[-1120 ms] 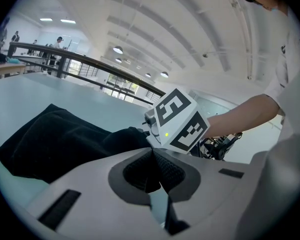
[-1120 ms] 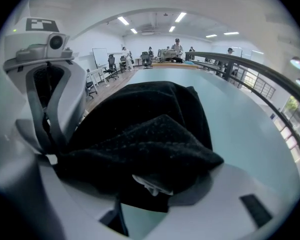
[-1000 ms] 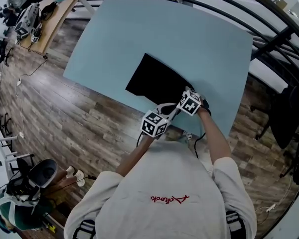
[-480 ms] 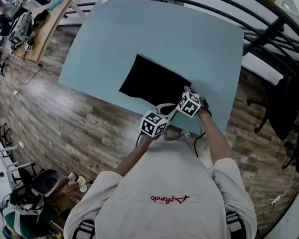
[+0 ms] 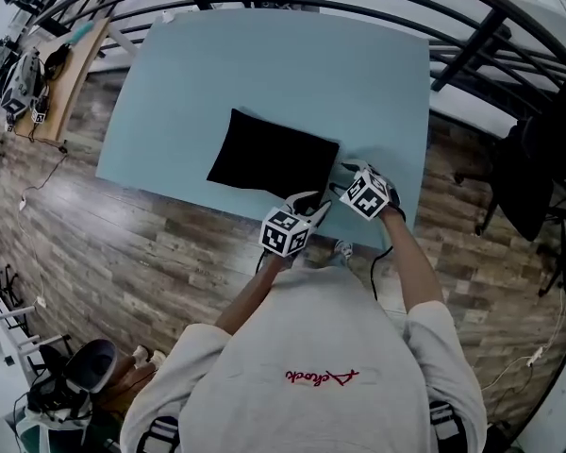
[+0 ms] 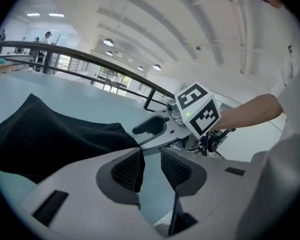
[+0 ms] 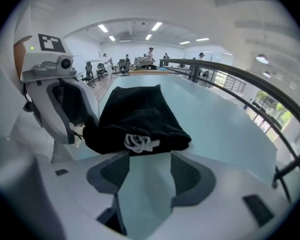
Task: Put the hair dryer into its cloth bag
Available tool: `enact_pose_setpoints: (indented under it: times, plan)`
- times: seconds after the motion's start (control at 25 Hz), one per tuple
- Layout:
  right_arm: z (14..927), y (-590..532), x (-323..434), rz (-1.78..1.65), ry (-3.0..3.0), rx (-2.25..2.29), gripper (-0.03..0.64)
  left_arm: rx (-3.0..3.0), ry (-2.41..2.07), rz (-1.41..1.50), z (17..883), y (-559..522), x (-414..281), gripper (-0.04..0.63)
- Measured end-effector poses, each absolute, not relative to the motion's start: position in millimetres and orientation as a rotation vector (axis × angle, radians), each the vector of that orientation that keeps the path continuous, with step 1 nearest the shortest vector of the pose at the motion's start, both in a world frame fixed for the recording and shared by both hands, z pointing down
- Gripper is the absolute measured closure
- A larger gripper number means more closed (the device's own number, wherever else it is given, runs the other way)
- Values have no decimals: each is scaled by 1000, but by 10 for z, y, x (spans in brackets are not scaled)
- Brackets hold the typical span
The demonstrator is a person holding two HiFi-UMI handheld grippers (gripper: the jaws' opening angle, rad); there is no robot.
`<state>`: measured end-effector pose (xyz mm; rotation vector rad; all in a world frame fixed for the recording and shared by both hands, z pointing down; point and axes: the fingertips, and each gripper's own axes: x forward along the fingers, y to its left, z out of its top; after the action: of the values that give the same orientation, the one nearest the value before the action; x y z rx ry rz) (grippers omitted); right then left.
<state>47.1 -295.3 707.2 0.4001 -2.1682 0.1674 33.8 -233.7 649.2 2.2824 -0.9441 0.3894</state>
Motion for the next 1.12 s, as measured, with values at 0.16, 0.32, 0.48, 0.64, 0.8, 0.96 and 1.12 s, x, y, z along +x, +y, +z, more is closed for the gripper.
enact_pose_setpoints:
  times: [0.16,0.32,0.48,0.64,0.8,0.96,1.12]
  plan:
    - [7019,-2951,704,227,-2203,479,359,2288,-993,411,6488,-2316,436,454]
    - [6956,-2930,883,260,-2246,527,387,2276,-1093,430,6467,-2239,438,425]
    - [6911,-2802,989,248,-2282,527,422,2245,-1196,405,6421,-2091,430,425]
    - [6869,-2612,982,205,-2318,492,476,2247,-1276,377,6318,-1967,390,425]
    - [6850,-2459,1037,175,-2335,485,526,2271,-1298,389,6301,-1811,536,426]
    - [6717,-2319,1000,168,-2354,498,572,2256,-1302,366,6281,-1685,520,433]
    - [6575,-2283,963,176,-2380,562,584,2287,-1280,340,6181,-1638,450,525]
